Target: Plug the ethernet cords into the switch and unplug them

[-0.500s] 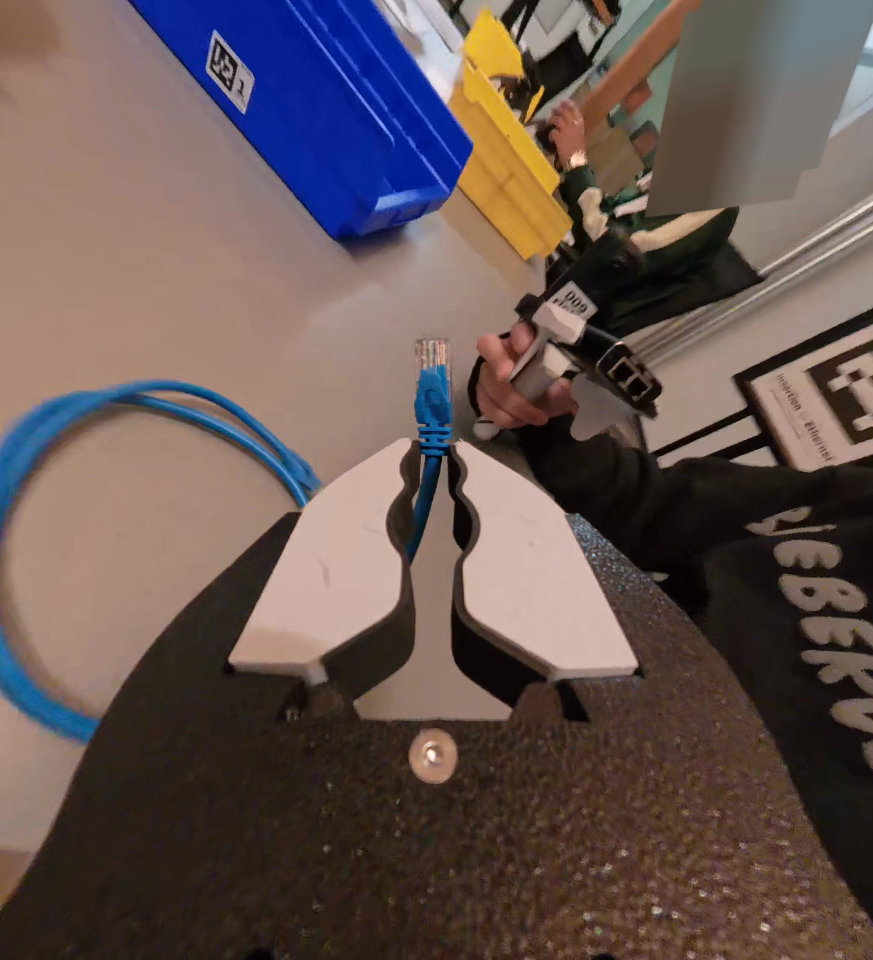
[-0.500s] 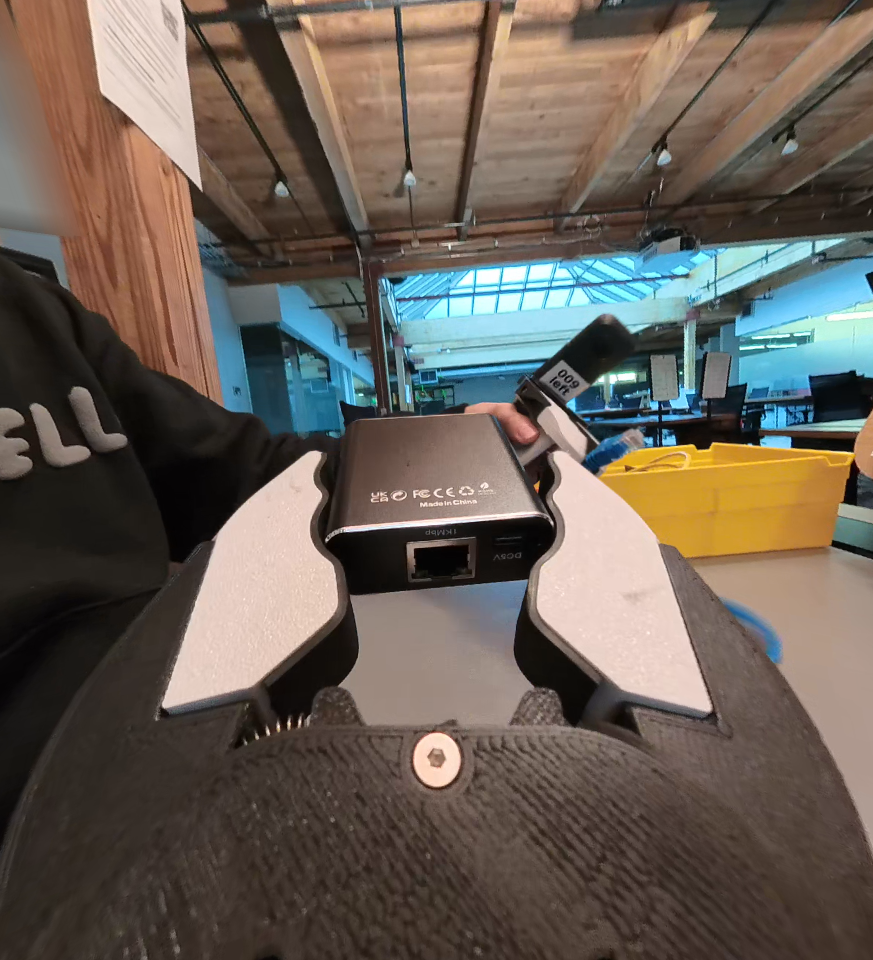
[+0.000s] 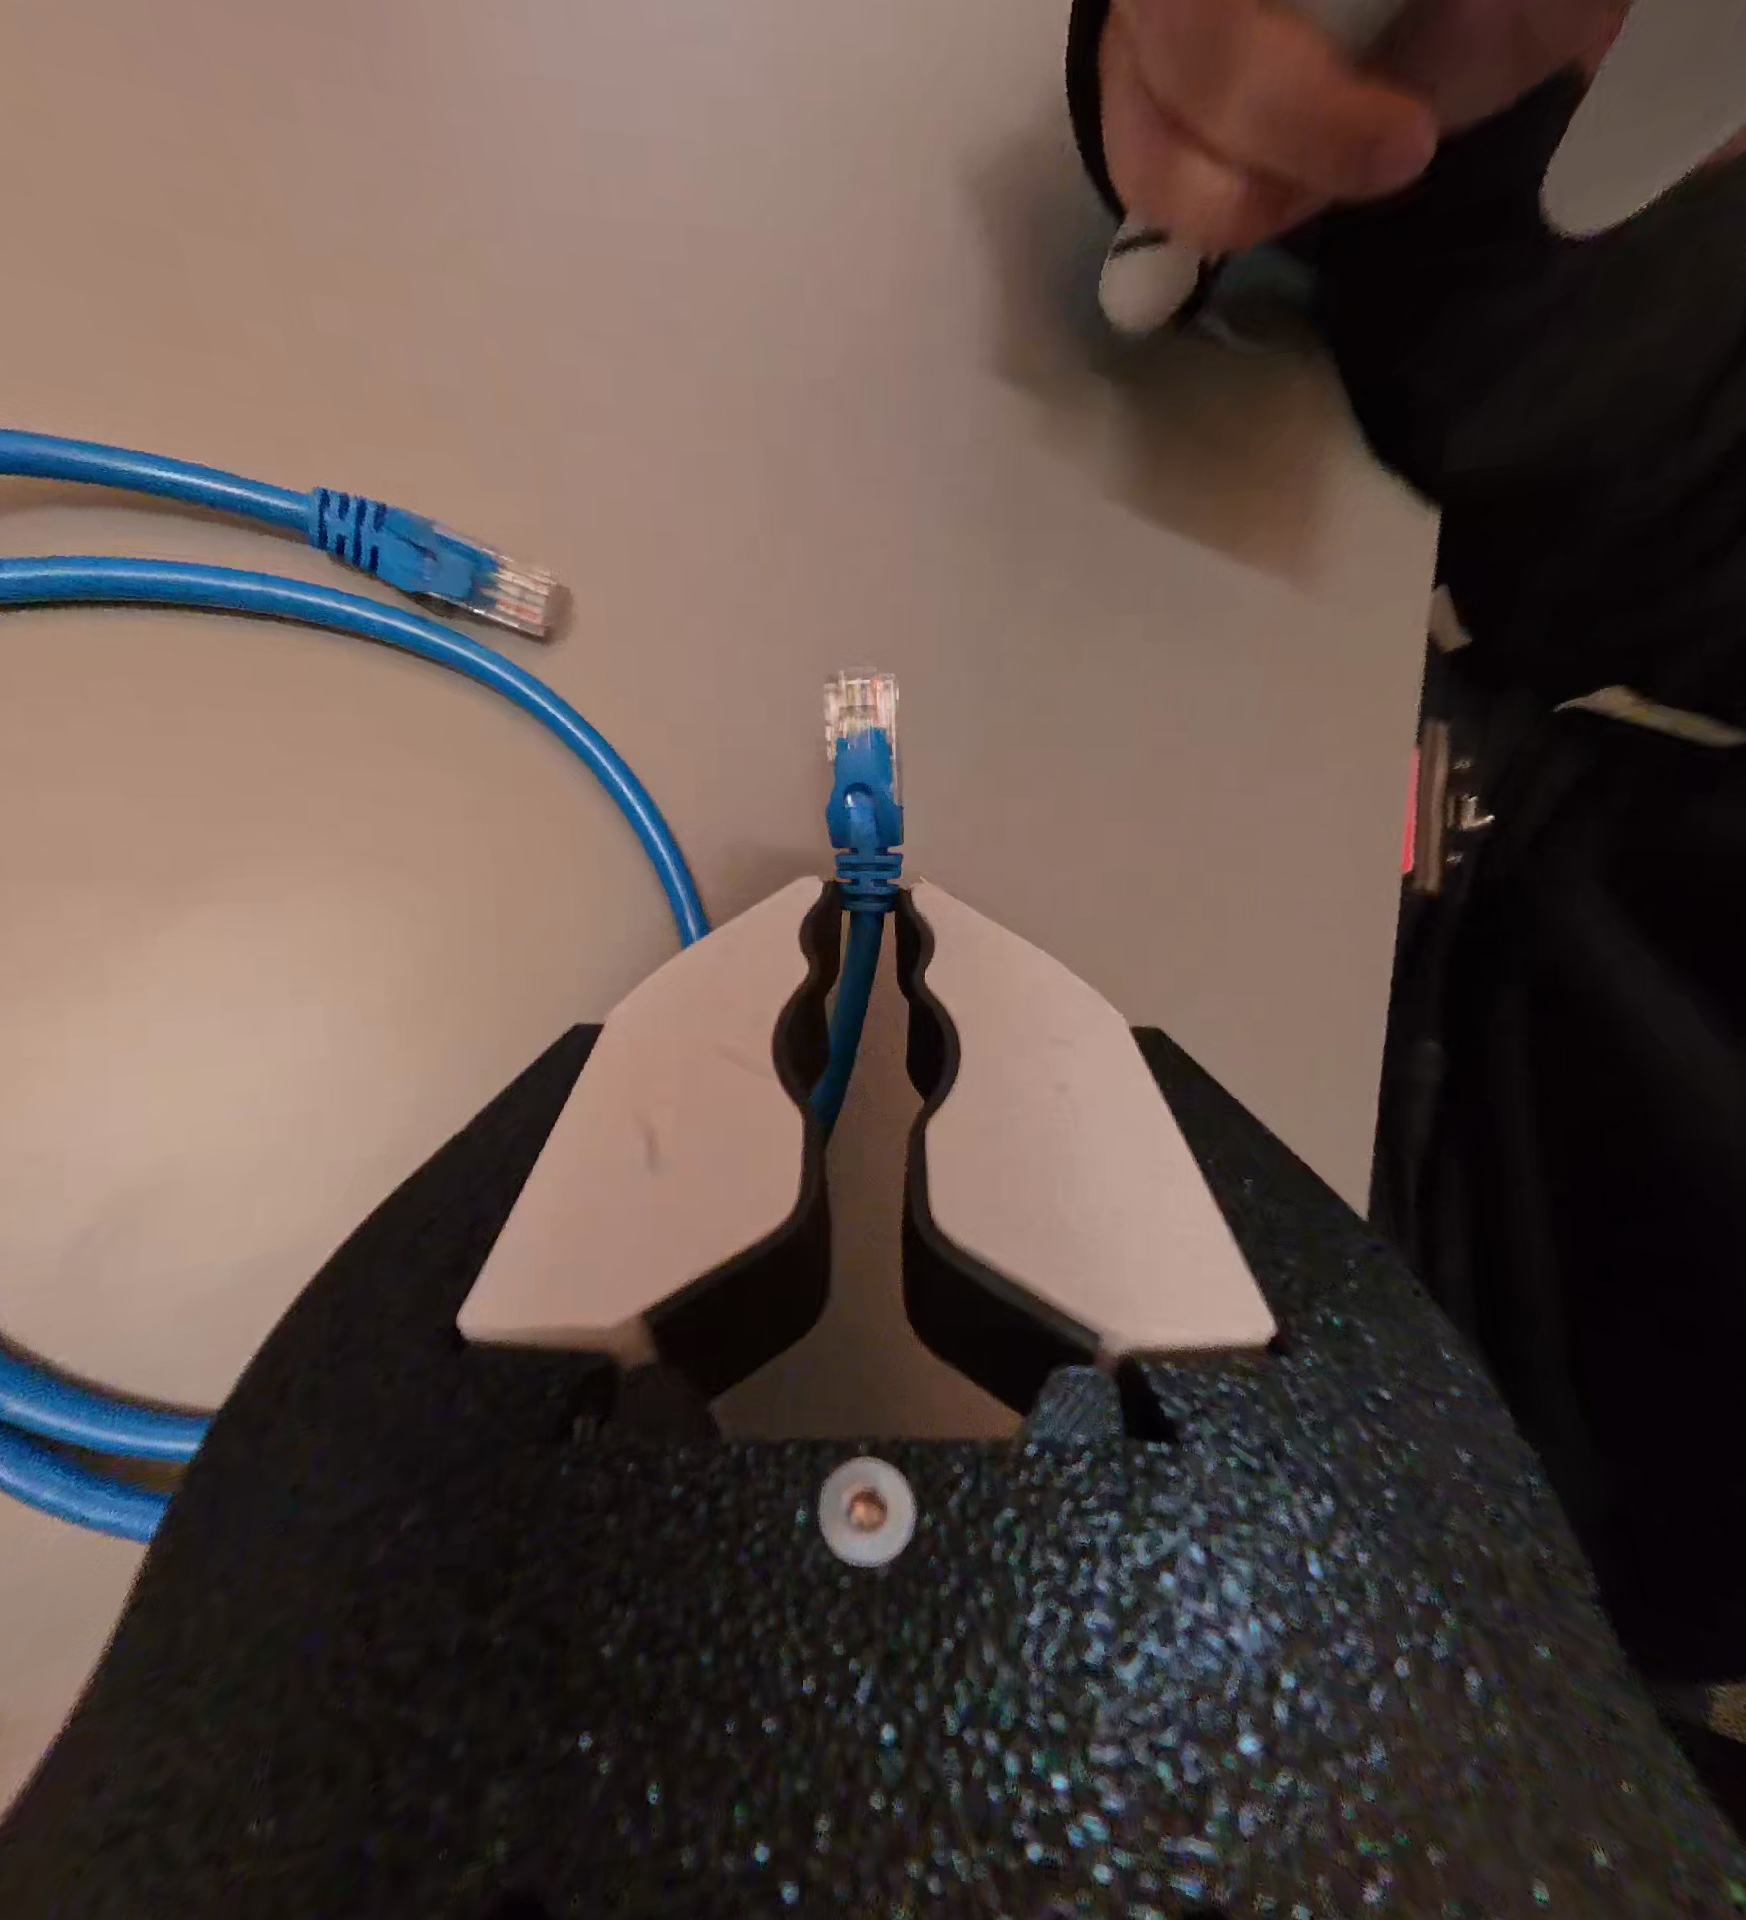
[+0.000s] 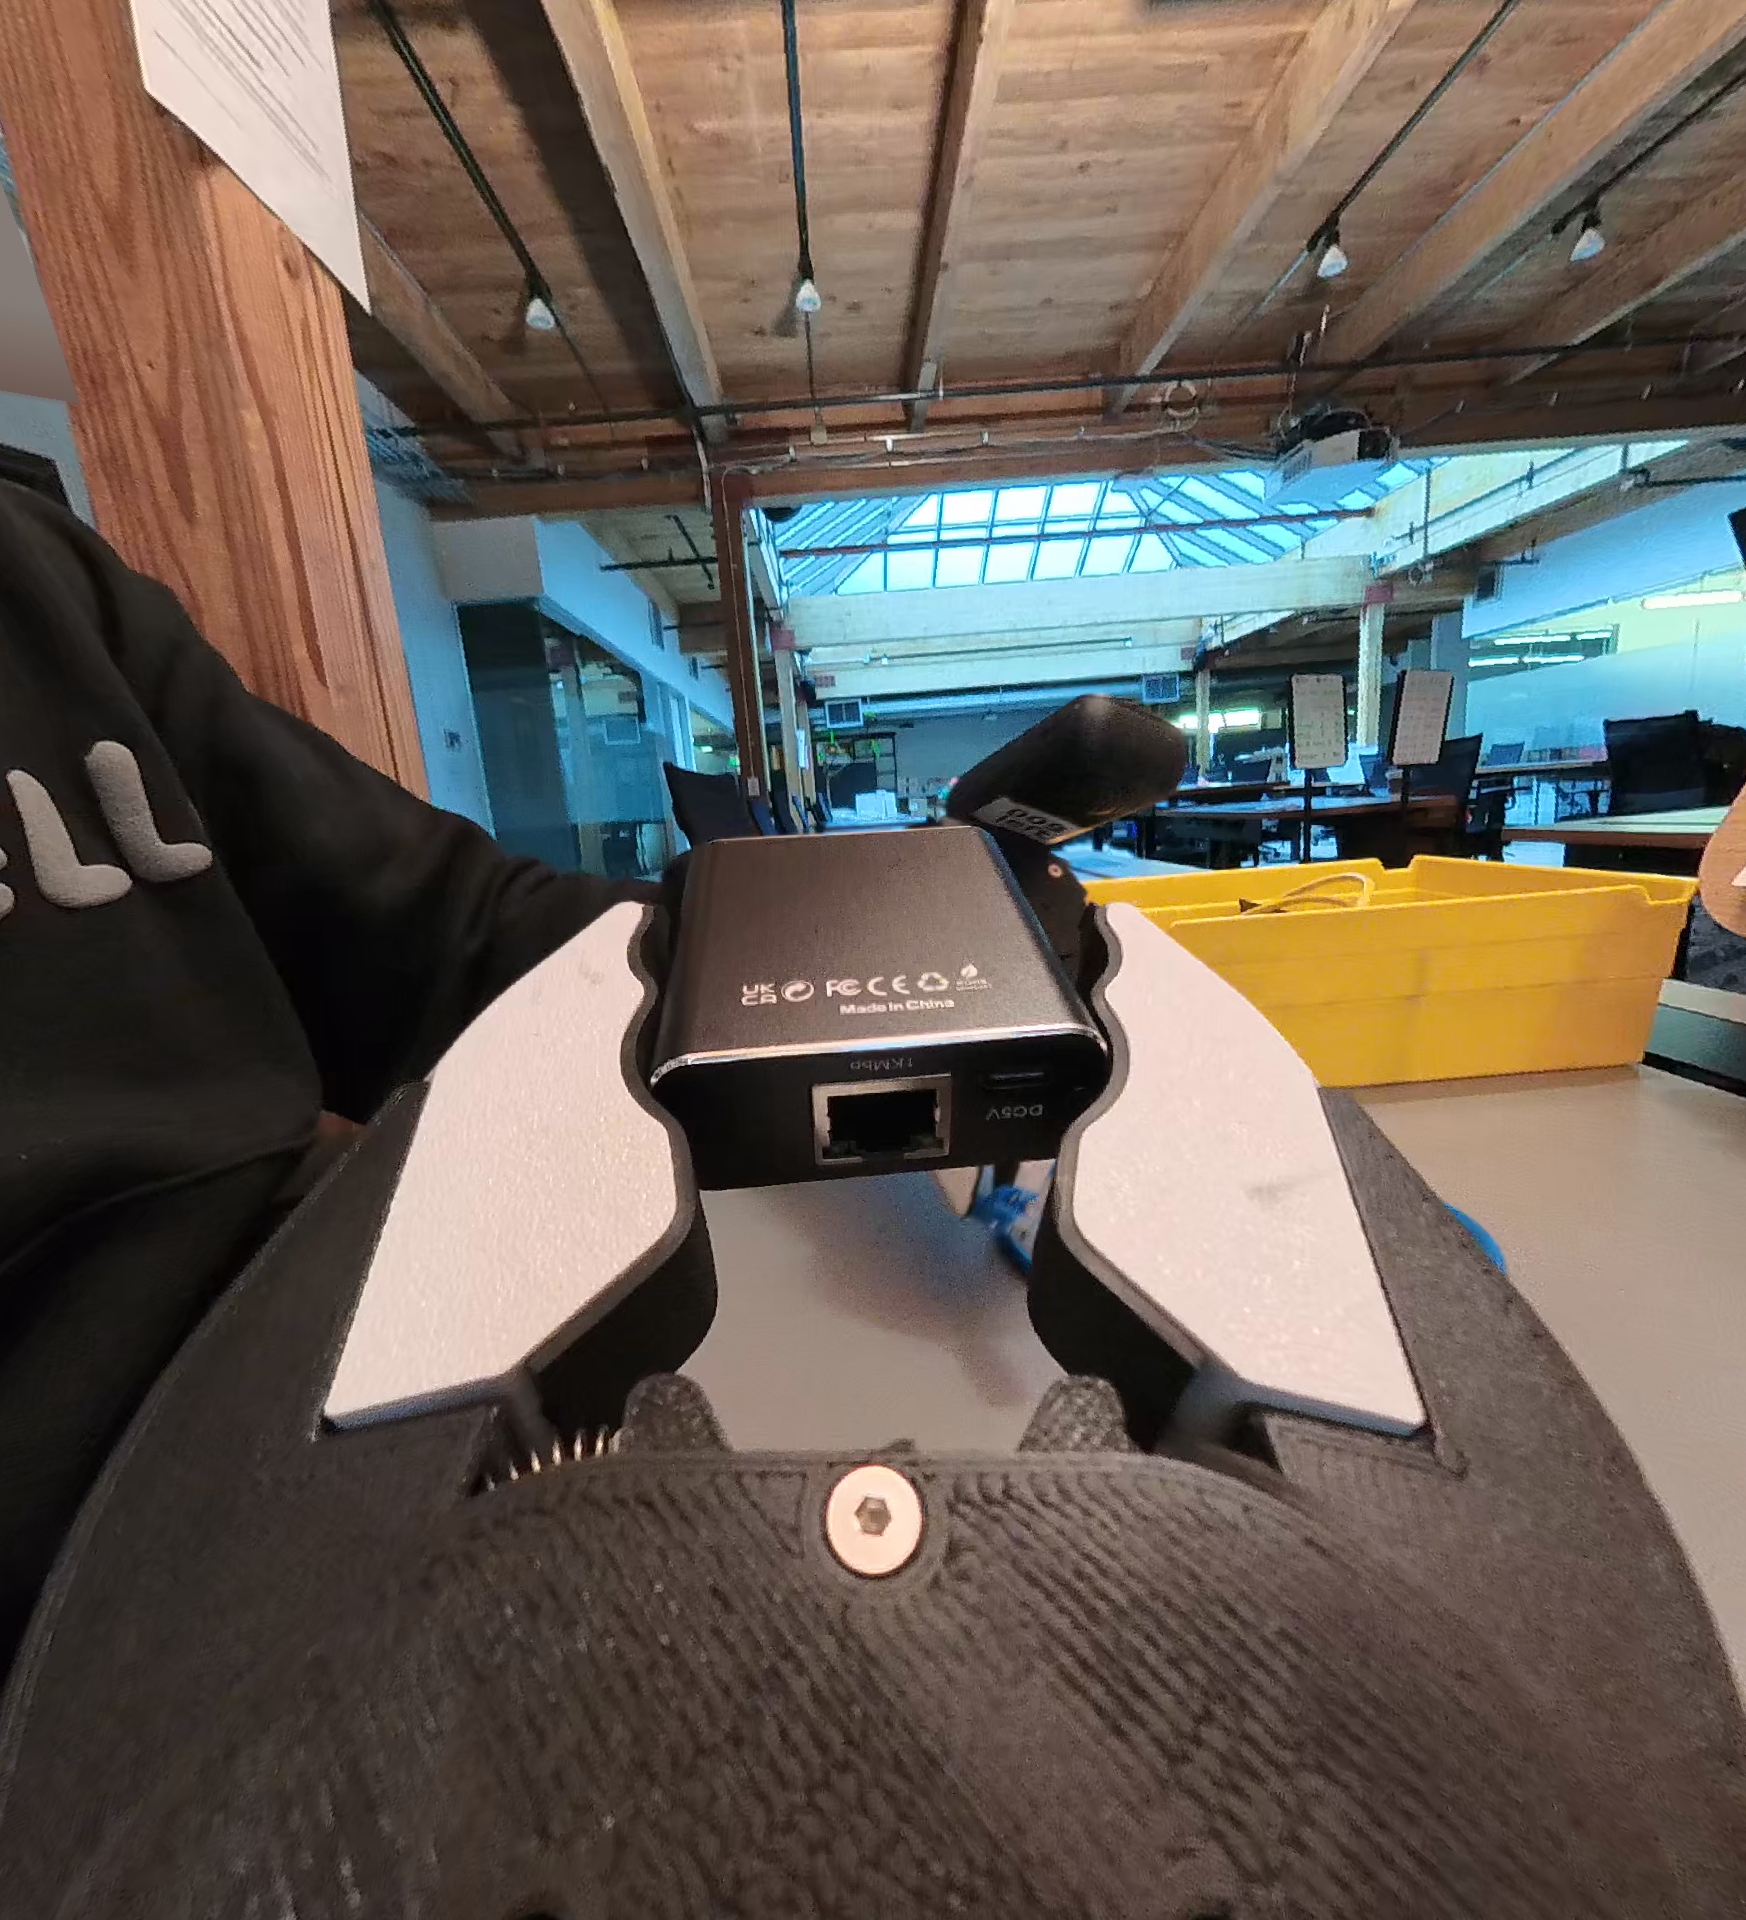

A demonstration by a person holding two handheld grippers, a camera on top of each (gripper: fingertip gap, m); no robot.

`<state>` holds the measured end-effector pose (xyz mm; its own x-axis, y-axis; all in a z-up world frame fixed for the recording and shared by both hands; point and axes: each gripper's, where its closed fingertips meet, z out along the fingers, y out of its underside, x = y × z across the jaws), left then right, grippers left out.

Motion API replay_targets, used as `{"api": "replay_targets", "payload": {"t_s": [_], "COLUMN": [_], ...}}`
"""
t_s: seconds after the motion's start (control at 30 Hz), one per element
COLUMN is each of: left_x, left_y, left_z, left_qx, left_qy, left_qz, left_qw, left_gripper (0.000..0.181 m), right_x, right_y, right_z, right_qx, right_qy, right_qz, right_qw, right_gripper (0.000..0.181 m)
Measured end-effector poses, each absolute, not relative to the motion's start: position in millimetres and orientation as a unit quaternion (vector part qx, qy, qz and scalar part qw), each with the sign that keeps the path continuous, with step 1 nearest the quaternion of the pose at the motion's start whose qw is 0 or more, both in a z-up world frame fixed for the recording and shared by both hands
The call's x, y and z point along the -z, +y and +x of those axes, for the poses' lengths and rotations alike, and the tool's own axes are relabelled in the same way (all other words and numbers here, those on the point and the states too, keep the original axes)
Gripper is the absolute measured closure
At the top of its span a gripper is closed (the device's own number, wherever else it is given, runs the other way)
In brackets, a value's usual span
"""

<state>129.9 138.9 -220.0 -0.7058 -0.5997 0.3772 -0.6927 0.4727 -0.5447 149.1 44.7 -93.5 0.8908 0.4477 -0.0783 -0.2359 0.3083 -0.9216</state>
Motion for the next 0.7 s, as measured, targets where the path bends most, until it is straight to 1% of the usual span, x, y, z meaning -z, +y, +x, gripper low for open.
{"api": "replay_targets", "payload": {"t_s": [0.17, 0.27, 0.37, 0.5, 0.57, 0.63, 0.7], "left_x": [228.3, 207.2, 142.8, 42.7, 9.8, 12.8, 41.8], "left_y": [130.0, 120.1, 107.4, 110.5, 122.8, 144.6, 167.9], "left_z": [132.3, 132.2, 129.3, 115.5, 111.7, 129.5, 152.0], "left_qx": [-0.325, -0.361, -0.47, -0.609, -0.652, -0.649, -0.611], "left_qy": [-0.879, -0.869, -0.815, -0.707, -0.66, -0.651, -0.664], "left_qz": [0.348, 0.335, 0.329, 0.31, 0.304, 0.349, 0.408], "left_qw": [0.033, 0.042, 0.087, 0.181, 0.216, 0.181, 0.137], "left_gripper": [0.172, 0.172, 0.172, 0.172, 0.172, 0.172, 0.172], "right_x": [96.6, 94.8, 90.3, 84.9, 80.2, 74.4, 71.2], "right_y": [46.9, 44.8, 40.0, 32.5, 26.6, 20.1, 16.7], "right_z": [148.1, 151.2, 157.1, 164.9, 166.9, 168.9, 169.7], "right_qx": [-0.208, -0.204, -0.202, -0.198, -0.204, -0.217, -0.226], "right_qy": [-0.1, -0.095, -0.084, -0.073, -0.073, -0.071, -0.07], "right_qz": [-0.557, -0.553, -0.54, -0.525, -0.511, -0.49, -0.478], "right_qw": [0.798, 0.803, 0.813, 0.824, 0.832, 0.841, 0.846], "right_gripper": [0.105, 0.105, 0.105, 0.105, 0.105, 0.105, 0.105]}}
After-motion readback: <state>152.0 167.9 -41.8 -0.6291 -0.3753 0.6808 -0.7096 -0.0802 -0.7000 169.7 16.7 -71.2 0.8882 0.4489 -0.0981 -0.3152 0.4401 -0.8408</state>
